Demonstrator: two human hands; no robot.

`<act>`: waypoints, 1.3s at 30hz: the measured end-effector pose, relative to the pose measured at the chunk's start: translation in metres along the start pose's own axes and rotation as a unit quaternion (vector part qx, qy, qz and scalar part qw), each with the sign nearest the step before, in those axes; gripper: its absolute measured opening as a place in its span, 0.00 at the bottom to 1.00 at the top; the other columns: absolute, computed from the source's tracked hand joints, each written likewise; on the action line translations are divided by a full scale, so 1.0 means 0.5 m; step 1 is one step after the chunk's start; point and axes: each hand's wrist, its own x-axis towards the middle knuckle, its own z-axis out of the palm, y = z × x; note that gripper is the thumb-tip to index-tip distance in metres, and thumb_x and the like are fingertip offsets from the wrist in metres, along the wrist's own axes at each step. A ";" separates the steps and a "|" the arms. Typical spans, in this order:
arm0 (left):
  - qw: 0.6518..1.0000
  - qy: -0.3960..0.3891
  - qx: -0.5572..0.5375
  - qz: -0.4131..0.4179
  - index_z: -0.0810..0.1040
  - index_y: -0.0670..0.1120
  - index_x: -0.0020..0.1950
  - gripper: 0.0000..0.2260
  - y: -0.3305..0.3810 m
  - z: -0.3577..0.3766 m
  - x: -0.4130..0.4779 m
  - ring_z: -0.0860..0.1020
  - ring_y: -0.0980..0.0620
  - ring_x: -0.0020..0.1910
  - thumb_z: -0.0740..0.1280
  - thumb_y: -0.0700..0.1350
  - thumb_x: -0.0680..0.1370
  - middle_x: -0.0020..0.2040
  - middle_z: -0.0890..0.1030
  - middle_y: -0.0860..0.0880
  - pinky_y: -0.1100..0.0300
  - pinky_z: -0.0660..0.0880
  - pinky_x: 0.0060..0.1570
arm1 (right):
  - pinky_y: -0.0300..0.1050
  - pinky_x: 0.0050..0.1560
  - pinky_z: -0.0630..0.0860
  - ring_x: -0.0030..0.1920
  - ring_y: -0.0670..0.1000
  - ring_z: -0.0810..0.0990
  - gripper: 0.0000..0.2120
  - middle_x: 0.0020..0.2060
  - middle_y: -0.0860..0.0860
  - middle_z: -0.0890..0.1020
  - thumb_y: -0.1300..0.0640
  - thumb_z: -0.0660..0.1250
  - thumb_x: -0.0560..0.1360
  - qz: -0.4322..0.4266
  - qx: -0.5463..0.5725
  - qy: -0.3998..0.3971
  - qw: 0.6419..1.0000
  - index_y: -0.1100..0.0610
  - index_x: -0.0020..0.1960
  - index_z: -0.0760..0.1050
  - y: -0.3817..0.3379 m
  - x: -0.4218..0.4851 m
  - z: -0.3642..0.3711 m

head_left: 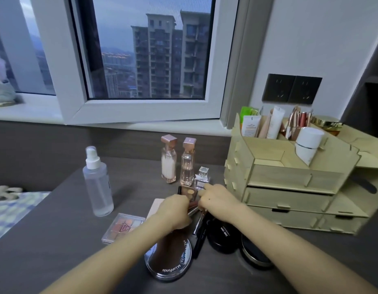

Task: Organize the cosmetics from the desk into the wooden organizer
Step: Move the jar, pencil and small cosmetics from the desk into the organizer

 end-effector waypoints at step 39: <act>0.832 0.112 -0.532 0.114 0.83 0.46 0.38 0.05 0.062 -0.201 0.062 0.71 0.57 0.28 0.71 0.44 0.73 0.28 0.78 0.53 0.65 0.67 0.32 | 0.50 0.45 0.75 0.43 0.55 0.79 0.10 0.35 0.50 0.78 0.50 0.66 0.75 0.440 0.205 0.138 0.863 0.58 0.44 0.77 0.494 -0.192 -0.182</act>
